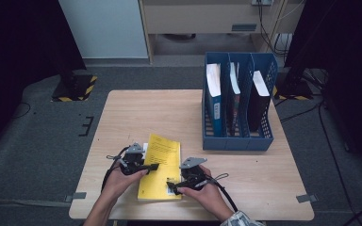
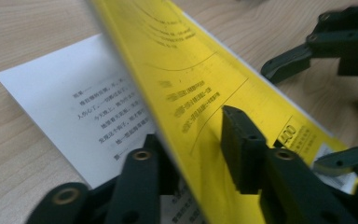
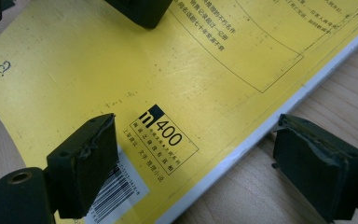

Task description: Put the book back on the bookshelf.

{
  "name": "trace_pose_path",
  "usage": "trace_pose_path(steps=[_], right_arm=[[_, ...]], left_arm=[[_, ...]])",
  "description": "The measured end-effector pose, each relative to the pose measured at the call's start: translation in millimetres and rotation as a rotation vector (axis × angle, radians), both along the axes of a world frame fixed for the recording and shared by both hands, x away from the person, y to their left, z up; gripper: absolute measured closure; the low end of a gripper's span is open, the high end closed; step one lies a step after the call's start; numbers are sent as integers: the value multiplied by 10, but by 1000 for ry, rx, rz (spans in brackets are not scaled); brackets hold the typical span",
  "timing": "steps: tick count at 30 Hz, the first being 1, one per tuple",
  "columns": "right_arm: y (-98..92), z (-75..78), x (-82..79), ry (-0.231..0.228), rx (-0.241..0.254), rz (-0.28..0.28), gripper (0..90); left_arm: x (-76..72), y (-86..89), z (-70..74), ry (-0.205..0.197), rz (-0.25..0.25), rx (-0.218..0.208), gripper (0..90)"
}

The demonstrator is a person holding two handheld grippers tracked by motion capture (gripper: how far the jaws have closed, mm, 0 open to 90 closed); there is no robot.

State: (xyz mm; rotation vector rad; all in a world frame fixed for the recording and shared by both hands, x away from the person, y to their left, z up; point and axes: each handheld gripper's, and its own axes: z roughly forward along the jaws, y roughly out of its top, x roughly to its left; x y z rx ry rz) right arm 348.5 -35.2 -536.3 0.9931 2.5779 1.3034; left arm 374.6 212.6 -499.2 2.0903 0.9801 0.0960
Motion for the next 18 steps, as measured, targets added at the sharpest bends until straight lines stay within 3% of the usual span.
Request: trace_pose_path(steps=[6,18], right_arm=[[-3,13,51,26,-2,19,94],[-30,42,239,96,6,56,49]], left_arm=[[-14,12,47,1,16,-60,795],[-63,16,187,-14,-27,-87,828]])
